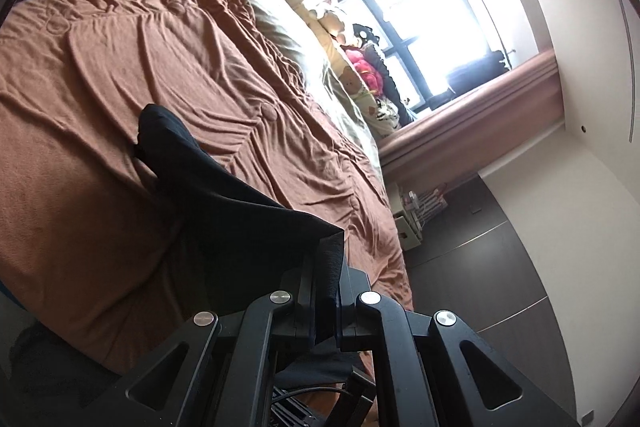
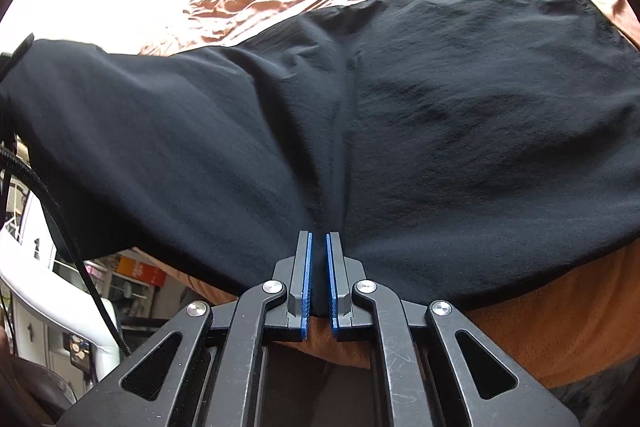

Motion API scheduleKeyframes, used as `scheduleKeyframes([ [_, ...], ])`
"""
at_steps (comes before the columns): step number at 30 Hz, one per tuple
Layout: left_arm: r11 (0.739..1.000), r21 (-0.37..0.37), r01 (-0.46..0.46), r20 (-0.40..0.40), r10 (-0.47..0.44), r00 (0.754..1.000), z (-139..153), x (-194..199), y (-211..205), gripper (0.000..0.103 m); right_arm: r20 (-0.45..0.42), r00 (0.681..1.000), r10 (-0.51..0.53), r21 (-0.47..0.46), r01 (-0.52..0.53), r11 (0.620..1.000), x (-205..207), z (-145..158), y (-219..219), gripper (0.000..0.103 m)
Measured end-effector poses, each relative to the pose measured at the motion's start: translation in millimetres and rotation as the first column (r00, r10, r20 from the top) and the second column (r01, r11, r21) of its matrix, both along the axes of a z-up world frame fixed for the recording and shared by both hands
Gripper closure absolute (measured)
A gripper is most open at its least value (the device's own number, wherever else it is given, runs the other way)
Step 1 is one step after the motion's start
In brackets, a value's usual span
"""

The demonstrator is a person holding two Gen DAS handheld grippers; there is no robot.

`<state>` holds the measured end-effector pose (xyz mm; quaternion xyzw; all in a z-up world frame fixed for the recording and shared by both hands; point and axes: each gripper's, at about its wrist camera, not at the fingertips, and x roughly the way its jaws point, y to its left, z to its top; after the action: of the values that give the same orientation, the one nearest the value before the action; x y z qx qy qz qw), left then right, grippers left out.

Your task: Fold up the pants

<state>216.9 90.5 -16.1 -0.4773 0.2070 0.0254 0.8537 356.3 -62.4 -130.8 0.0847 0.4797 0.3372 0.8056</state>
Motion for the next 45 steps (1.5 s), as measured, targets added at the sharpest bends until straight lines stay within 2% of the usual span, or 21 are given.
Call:
scheduleKeyframes([
  [3, 0.999, 0.022, 0.023, 0.002, -0.023, 1.000, 7.9, 13.5, -11.8, 0.097, -0.002, 1.000, 0.009, 0.022, -0.009, 1.000, 1.8, 2.5, -11.7, 0.098],
  [11, 0.991, 0.070, 0.113, -0.019, -0.112, 0.994, 16.0, 55.6, -44.2, 0.097, 0.090, 0.992, -0.092, 0.084, 0.085, 0.993, -1.7, 35.3, -82.8, 0.098],
  [18, 0.972, 0.069, 0.223, -0.030, -0.221, 0.975, 11.2, 96.7, -79.1, 0.097, 0.107, 0.965, -0.238, 0.042, 0.235, 0.971, -6.6, 40.7, -156.5, 0.098],
  [20, 0.964, 0.069, 0.258, -0.042, -0.255, 0.966, 6.6, 110.7, -91.7, 0.097, 0.107, 0.952, -0.285, 0.034, 0.283, 0.958, -9.3, 40.2, -178.9, 0.091],
  [22, 0.953, 0.067, 0.295, -0.061, -0.291, 0.955, 0.2, 125.1, -104.8, 0.097, 0.104, 0.937, -0.335, 0.039, 0.332, 0.942, -14.6, 39.1, -199.4, 0.074],
  [24, 0.941, 0.066, 0.333, -0.081, -0.328, 0.941, -6.9, 140.0, -119.5, 0.097, 0.100, 0.918, -0.383, 0.049, 0.380, 0.924, -21.4, 37.4, -218.4, 0.068],
  [28, 0.908, 0.056, 0.415, -0.123, -0.406, 0.905, -24.8, 163.4, -154.7, 0.097, 0.075, 0.891, -0.448, 0.058, 0.444, 0.894, -30.8, 35.3, -249.5, 0.068],
  [32, 0.865, 0.054, 0.499, -0.180, -0.483, 0.857, -49.2, 179.5, -194.1, 0.097, 0.065, 0.870, -0.488, 0.051, 0.486, 0.872, -39.6, 35.9, -266.1, 0.068],
  [38, 0.813, 0.024, 0.582, -0.254, -0.558, 0.790, -88.3, 177.3, -232.5, 0.097, 0.042, 0.842, -0.537, 0.053, 0.535, 0.843, -50.2, 35.3, -287.7, 0.068],
  [42, 0.798, 0.001, 0.602, -0.269, -0.580, 0.769, -99.8, 169.1, -235.3, 0.097, 0.036, 0.833, -0.552, 0.057, 0.550, 0.833, -53.7, 34.8, -294.6, 0.068],
  [45, 0.797, -0.001, 0.604, -0.275, -0.581, 0.766, -100.7, 161.2, -233.6, 0.097, 0.024, 0.830, -0.557, 0.065, 0.555, 0.830, -51.9, 31.4, -296.4, 0.068],
])
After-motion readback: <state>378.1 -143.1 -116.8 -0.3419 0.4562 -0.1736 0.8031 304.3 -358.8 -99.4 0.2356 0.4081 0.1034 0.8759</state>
